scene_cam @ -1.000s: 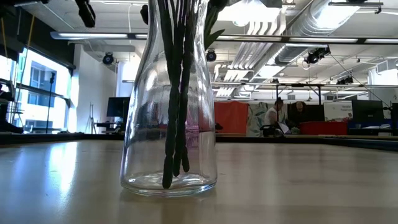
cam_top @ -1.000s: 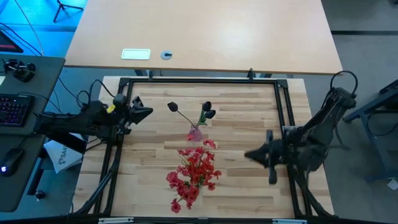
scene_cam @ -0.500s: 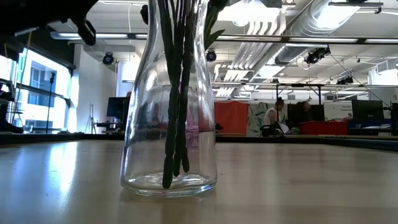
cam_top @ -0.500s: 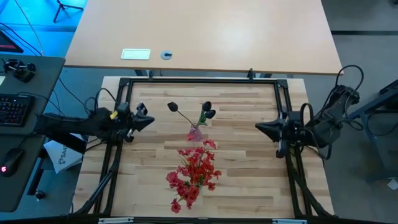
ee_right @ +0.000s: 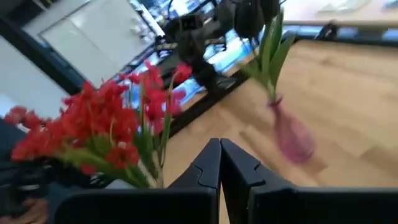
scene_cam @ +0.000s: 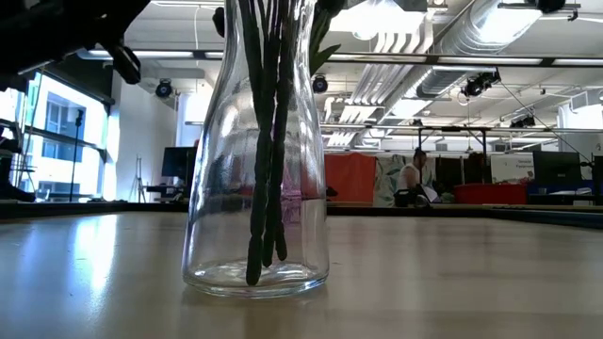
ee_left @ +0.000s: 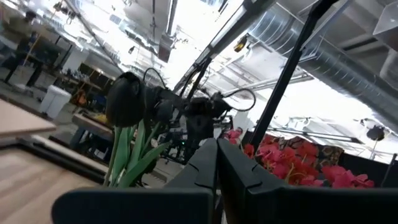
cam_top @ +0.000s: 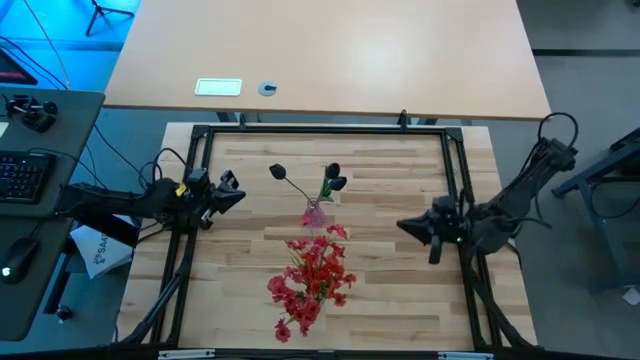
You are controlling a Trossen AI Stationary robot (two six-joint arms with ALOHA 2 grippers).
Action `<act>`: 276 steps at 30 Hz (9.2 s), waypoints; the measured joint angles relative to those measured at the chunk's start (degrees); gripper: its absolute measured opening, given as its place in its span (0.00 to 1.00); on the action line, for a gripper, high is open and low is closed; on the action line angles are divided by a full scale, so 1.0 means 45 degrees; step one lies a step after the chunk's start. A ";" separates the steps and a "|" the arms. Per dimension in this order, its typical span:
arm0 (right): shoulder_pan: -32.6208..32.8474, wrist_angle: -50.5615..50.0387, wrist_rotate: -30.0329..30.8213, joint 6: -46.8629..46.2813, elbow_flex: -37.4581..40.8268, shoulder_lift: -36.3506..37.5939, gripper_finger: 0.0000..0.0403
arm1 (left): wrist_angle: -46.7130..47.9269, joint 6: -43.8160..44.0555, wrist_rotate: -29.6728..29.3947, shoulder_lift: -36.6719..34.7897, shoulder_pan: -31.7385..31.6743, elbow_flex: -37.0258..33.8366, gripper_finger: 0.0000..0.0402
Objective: Sort flowers into vase by color
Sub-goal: Return to Home Position
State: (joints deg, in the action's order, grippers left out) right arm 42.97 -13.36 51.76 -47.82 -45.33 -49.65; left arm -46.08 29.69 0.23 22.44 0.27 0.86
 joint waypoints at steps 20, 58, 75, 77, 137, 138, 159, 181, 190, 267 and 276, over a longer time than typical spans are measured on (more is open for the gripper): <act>-0.6798 0.6207 -1.0460 0.6323 0.7396 0.7916 0.00 | 0.1998 0.0152 -0.0004 0.0010 0.0000 0.0000 0.00; -0.9630 0.3505 -1.3774 0.8968 0.9949 1.0953 0.00 | 0.2667 0.0151 0.0000 0.0010 -0.0003 0.0000 0.00; -0.9630 0.3486 -1.3599 0.7292 0.9949 1.0947 0.00 | 0.2670 0.0144 -0.0001 0.0010 -0.0005 0.0000 0.00; -0.9630 0.3486 -1.3599 0.7292 0.9949 1.0947 0.00 | 0.2670 0.0151 0.0001 0.0010 -0.0004 0.0000 0.00; -0.9591 0.3491 -1.3628 0.7297 0.9954 1.0874 0.00 | 0.6379 -0.4455 0.0036 -0.4945 -0.0666 -0.0044 0.00; -0.9591 0.3491 -1.3628 0.7297 0.9954 1.0874 0.00 | 0.6803 -0.5315 -0.0369 -0.4945 -0.0619 -0.0044 0.00; -0.9591 0.3491 -1.3633 0.7297 0.9954 1.0870 0.00 | 0.9693 -0.6401 -0.2758 -0.4924 0.0389 -0.0044 0.00; -0.9591 0.3491 -1.3633 0.7297 0.9954 1.0870 0.00 | 0.9693 -0.6411 -0.2753 -0.4823 0.0384 -0.0044 0.00; -0.9591 0.3491 -1.3633 0.7297 0.9954 1.0870 0.00 | 0.9693 -0.6411 -0.2753 -0.4823 0.0384 -0.0044 0.00; -0.9591 0.3491 -1.3628 0.7297 0.9959 1.0870 0.00 | 0.9693 -0.6411 -0.2753 -0.4823 0.0379 -0.0044 0.00; -0.9594 0.3491 -1.3629 0.7297 0.9959 1.0870 0.00 | 0.9693 -0.6411 -0.2753 -0.4823 0.0379 -0.0044 0.00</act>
State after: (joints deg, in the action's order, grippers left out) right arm -0.20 2.35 -9.57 -14.98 -0.51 -0.73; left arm -2.46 0.84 -12.16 0.73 1.98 0.67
